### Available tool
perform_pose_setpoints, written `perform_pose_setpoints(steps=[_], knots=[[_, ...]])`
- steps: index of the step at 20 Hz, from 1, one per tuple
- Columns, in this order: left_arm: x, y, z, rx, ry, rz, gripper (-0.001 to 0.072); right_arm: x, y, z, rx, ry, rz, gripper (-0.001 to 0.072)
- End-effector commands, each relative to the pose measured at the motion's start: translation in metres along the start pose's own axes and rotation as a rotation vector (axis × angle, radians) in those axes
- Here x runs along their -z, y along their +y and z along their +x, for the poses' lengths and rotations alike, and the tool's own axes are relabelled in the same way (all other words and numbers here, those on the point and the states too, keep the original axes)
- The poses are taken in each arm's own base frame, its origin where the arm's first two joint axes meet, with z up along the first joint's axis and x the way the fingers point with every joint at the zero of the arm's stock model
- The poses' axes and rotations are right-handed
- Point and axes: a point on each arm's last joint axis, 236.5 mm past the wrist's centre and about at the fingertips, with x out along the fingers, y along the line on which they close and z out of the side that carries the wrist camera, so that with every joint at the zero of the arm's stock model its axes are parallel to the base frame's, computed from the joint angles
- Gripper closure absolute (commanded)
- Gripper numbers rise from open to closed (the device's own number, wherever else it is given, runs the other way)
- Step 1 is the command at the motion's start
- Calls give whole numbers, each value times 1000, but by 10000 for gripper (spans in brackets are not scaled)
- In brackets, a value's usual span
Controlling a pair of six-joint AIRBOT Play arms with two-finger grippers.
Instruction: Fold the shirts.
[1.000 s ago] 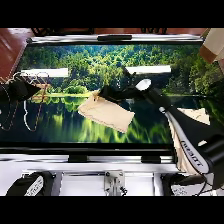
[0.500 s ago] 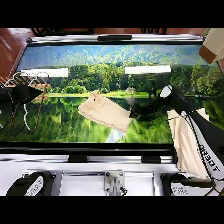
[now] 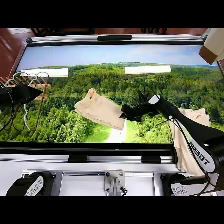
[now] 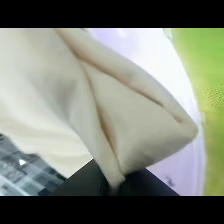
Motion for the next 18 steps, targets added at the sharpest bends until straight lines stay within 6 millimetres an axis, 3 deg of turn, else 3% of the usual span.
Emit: perform_pose_setpoints(steps=[1, 4, 7, 10, 12, 15, 18], knots=[[0, 0, 0, 0, -1, 0, 674, -16, 51, -19, -182, -52, -143, 643], [0, 0, 0, 0, -1, 0, 673, -46, 91, -96, -257, -168, -300, 647], [0, 0, 0, 0, -1, 1, 674, -77, 95, -196, -200, -373, -345, 648], [0, 0, 0, 1, -1, 0, 674, -84, 67, -294, -94, -558, -266, 648], [0, -1, 0, 2, -2, 0, 673, -71, 43, -338, -34, -620, -200, 648], [0, -1, 0, 2, -2, 0, 673, -43, -4, -388, 98, -684, -109, 648], [0, -1, -1, 2, -3, 1, 673, -16, -48, -423, 224, -725, -8, 648]])
